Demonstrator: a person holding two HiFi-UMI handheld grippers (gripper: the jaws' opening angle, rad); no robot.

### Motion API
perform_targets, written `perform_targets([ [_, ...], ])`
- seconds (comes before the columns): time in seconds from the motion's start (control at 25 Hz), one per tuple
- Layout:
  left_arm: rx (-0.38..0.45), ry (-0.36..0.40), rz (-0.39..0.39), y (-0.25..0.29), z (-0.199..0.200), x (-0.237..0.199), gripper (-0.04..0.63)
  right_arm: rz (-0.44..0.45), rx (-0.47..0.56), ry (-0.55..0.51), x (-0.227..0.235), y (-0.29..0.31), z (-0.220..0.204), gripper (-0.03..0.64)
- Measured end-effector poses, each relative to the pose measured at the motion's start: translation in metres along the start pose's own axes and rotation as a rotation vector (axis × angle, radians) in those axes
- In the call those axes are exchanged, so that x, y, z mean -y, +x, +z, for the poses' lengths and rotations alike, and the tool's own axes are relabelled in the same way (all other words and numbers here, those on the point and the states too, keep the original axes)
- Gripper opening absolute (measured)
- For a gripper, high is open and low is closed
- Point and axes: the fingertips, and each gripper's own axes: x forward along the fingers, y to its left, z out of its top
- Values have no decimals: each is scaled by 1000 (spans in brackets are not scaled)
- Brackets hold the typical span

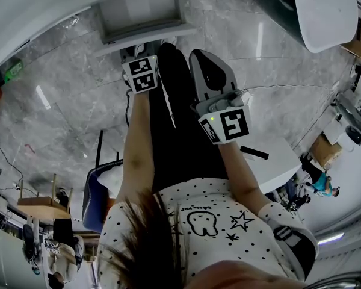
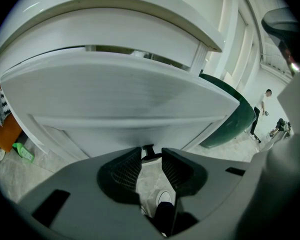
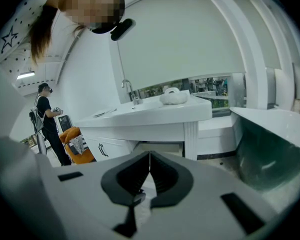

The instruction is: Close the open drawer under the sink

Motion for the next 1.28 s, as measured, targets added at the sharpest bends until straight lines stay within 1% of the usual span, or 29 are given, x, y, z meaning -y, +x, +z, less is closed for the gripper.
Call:
perform_targets([
  [0.44,21,1,8,5,15,-4,127,8,-6,8,-1,3,0,14],
  [0.68,22,-6,11,18,24,-9,127,8,-16,13,5,13,-1,14],
  [1.28,37,-5,17,30,46,-15,127,10,-34,23,10,19,-1,14],
])
